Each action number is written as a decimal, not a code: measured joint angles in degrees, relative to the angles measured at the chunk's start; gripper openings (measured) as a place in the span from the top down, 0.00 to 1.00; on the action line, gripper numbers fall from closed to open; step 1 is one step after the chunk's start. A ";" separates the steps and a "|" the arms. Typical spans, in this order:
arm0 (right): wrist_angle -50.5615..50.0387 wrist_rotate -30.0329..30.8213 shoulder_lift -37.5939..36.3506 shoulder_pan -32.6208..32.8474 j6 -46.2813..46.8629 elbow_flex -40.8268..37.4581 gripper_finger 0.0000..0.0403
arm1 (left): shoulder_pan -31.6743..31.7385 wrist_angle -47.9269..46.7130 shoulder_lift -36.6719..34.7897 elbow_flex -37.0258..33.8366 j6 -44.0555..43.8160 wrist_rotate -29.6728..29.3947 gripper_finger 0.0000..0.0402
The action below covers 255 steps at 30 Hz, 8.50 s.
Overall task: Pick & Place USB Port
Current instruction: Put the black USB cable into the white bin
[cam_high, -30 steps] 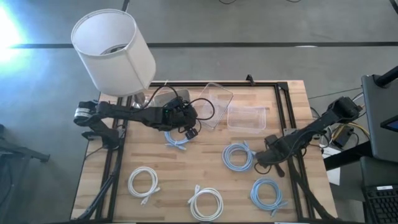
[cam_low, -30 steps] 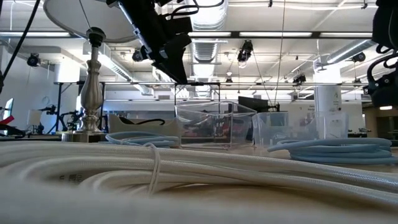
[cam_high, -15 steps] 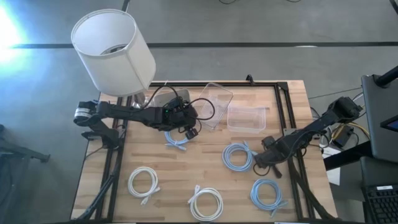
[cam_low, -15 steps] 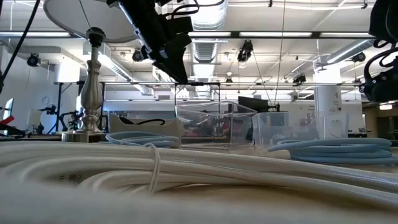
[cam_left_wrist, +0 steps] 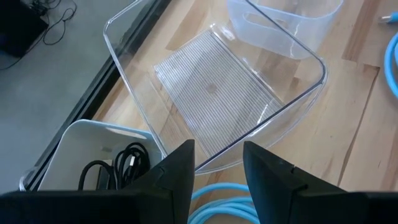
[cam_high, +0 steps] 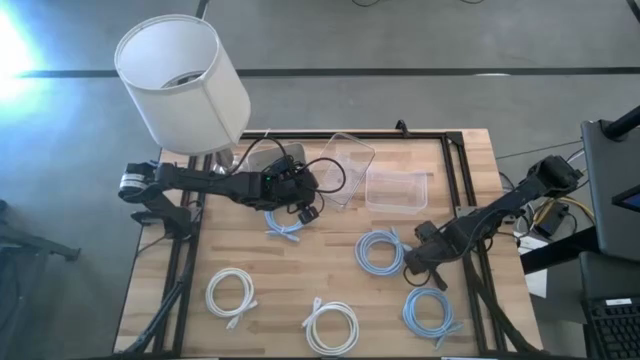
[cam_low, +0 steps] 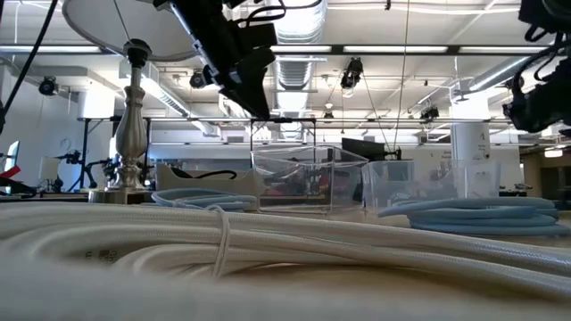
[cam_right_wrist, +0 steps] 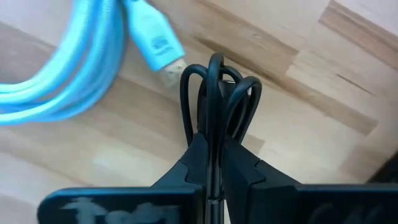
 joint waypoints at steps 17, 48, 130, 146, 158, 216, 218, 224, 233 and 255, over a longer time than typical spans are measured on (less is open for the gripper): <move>-0.62 20.33 -0.11 0.42 -25.09 9.26 0.95 | -1.12 5.81 0.00 -0.20 3.46 7.86 0.65; 10.05 54.58 -0.22 -0.25 -55.51 16.81 0.93 | -5.68 41.84 1.00 -11.21 13.36 29.90 0.65; 58.67 35.64 1.73 -8.30 -90.94 13.57 0.93 | -5.62 68.63 6.51 -15.28 10.02 27.80 0.65; 59.66 29.75 1.73 -11.23 -93.28 13.49 0.91 | -5.63 68.61 6.47 -15.28 7.56 27.83 0.86; 57.50 29.33 1.75 -12.46 -94.89 13.49 0.78 | -5.60 64.81 6.47 -15.26 6.07 25.05 0.85; 57.56 30.58 1.18 -12.41 -102.44 13.51 0.63 | -2.98 14.99 -4.19 -15.23 -10.38 -11.02 0.87; 57.56 30.58 1.18 -12.43 -102.44 13.51 0.62 | -2.77 12.70 -4.38 -15.23 -11.02 -12.93 0.87; 57.56 30.56 1.18 -12.44 -102.42 13.51 0.62 | -1.22 7.54 -4.46 -15.23 -13.06 -15.51 0.87; 57.57 30.56 1.18 -12.44 -102.44 13.51 0.62 | 6.64 1.37 -4.44 -15.28 -14.51 -16.62 0.87; 57.58 30.33 1.18 -12.43 -103.91 13.51 0.62 | 14.12 3.66 -4.37 -22.99 -16.40 -13.07 0.84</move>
